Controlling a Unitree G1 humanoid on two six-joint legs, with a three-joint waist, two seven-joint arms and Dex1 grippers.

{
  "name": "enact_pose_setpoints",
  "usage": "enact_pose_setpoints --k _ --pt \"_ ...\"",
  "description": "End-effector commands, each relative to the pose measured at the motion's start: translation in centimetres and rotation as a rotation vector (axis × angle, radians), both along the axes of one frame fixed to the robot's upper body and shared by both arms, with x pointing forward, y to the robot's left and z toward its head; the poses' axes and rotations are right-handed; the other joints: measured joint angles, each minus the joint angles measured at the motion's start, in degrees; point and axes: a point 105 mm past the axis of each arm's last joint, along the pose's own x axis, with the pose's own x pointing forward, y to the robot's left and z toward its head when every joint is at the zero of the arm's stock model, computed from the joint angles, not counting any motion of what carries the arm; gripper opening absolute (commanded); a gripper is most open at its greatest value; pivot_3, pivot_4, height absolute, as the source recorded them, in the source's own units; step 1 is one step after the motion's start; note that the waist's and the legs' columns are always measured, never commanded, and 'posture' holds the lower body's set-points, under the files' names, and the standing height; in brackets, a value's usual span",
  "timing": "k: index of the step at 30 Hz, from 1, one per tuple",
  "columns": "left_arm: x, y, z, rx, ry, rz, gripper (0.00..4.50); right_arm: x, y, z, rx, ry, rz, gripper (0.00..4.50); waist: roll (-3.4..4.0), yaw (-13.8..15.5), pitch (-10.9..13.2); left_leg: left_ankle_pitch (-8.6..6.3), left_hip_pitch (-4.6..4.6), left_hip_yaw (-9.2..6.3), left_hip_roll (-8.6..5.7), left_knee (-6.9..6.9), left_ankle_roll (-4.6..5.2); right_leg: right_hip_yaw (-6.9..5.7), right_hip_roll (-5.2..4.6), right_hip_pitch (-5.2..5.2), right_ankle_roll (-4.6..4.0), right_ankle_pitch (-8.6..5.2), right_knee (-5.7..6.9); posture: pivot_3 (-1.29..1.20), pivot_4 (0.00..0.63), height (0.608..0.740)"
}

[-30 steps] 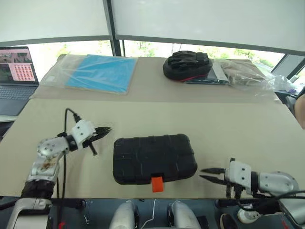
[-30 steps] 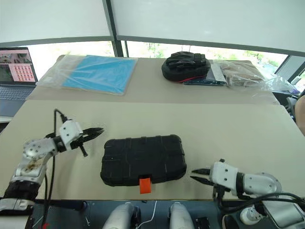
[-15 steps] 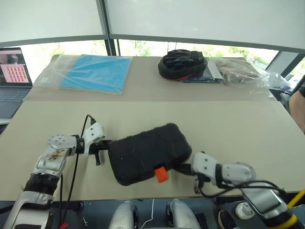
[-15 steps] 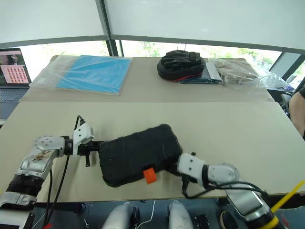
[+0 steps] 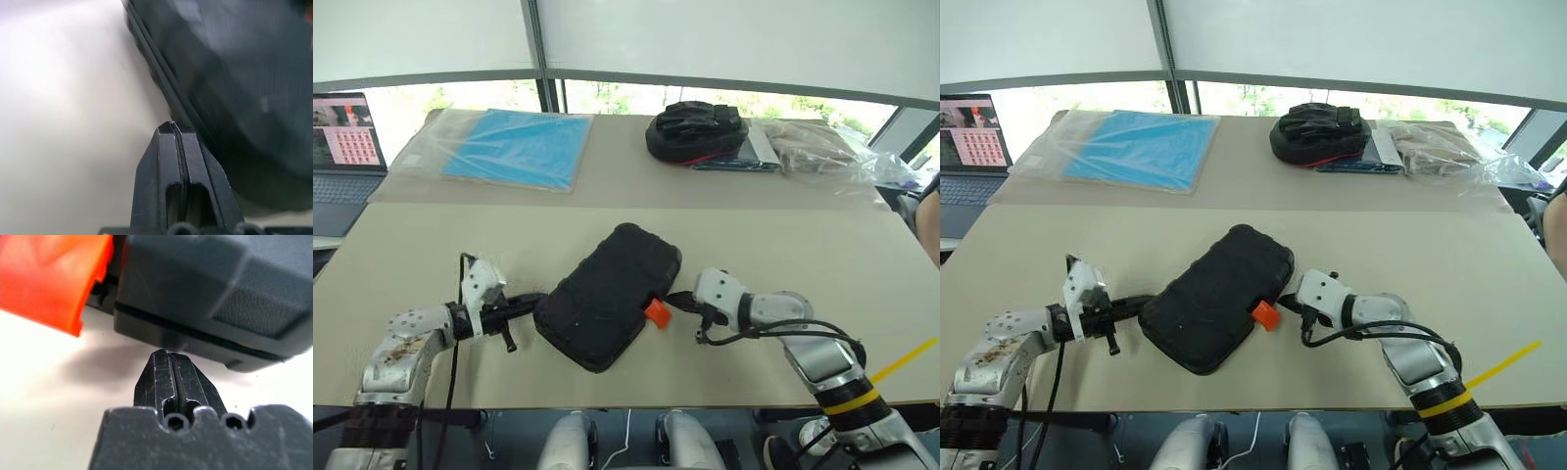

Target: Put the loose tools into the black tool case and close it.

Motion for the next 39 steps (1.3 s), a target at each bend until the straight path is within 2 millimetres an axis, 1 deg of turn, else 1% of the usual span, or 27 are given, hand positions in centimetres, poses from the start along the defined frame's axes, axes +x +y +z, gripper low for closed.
enact_pose_setpoints --k 1,4,6,8,10,13,16,19,24,33,39 --pt "-0.2 -0.8 2.5 0.010 -0.027 -0.096 0.00 -1.7 -0.7 1.6 0.035 0.012 0.019 0.02 0.00 0.0 0.0 0.00 0.06 0.01 0.01 0.00 0.00 0.01 0.01 0.05 0.00 0.00 0.00 0.00 0.150 0.740" --pt "0.1 -3.3 3.3 0.048 -0.026 -0.208 0.00 -4.2 -0.7 1.5 0.038 0.076 0.058 0.02 0.02 0.2 0.0 -0.01 0.07 0.02 -0.02 -0.01 0.00 0.03 0.00 0.08 0.03 -0.02 -0.01 0.00 0.150 0.740" --pt "0.5 -4.5 3.5 0.066 -0.035 -0.249 0.00 -5.1 -0.4 1.6 0.045 0.096 0.068 0.02 0.01 0.1 0.0 0.00 0.05 0.01 -0.03 0.00 0.00 0.03 0.03 0.08 0.03 -0.02 -0.01 0.00 0.150 0.740" --pt "0.9 -6.1 3.5 0.081 -0.050 -0.300 0.00 -5.4 0.2 1.7 0.064 0.101 0.065 0.02 0.01 -0.1 0.0 0.00 0.06 0.02 -0.04 0.04 0.00 0.08 0.05 0.09 0.04 -0.02 -0.01 0.00 0.150 0.740" --pt "1.3 -7.6 3.3 0.078 -0.056 -0.333 0.00 -5.3 0.9 1.8 0.079 0.092 0.058 0.02 0.00 -0.1 0.0 0.00 0.07 0.04 -0.08 0.05 -0.01 0.11 0.13 0.09 0.03 -0.02 -0.01 0.00 0.150 0.740" --pt "1.7 -9.1 2.2 0.119 -0.054 -0.371 0.00 -4.9 1.4 1.8 0.074 0.079 0.057 0.02 0.00 -0.2 0.0 0.01 0.07 0.03 -0.07 0.05 -0.01 0.17 0.21 0.08 0.03 -0.02 -0.01 0.00 0.150 0.740" --pt "2.0 -9.7 1.1 0.169 -0.051 -0.387 0.00 -4.6 1.6 1.8 0.068 0.074 0.060 0.02 -0.01 -0.1 0.0 0.01 0.05 0.03 -0.07 0.05 -0.01 0.17 0.24 0.06 0.02 -0.03 -0.01 0.00 0.150 0.740" --pt "2.2 -10.2 0.7 0.174 -0.049 -0.395 0.00 -4.5 2.0 1.5 0.054 0.086 0.084 0.02 0.00 0.0 0.0 0.01 0.06 0.02 -0.07 0.06 -0.01 0.17 0.24 0.08 0.02 -0.03 -0.02 0.00 0.150 0.740" --pt "2.2 -10.6 0.9 0.170 -0.060 -0.395 0.00 -4.3 2.3 1.0 0.030 0.106 0.105 0.02 0.00 0.2 0.0 0.01 0.06 0.00 -0.08 0.10 -0.01 0.15 0.21 0.12 0.03 -0.03 -0.02 0.00 0.150 0.740" --pt "2.1 -10.8 1.1 0.181 -0.060 -0.385 0.00 -3.3 3.2 2.0 0.017 0.082 0.137 0.02 0.00 0.2 0.0 0.01 0.03 -0.03 -0.07 0.17 -0.01 0.14 0.20 0.12 0.04 -0.02 0.00 0.00 0.150 0.740" --pt "2.0 -11.0 1.0 0.183 -0.054 -0.388 0.00 -3.0 4.5 2.1 0.004 0.091 0.185 0.02 0.00 0.0 0.0 0.01 0.05 -0.03 -0.05 0.17 -0.01 0.14 0.22 0.11 0.03 -0.01 0.02 0.00 0.150 0.740"
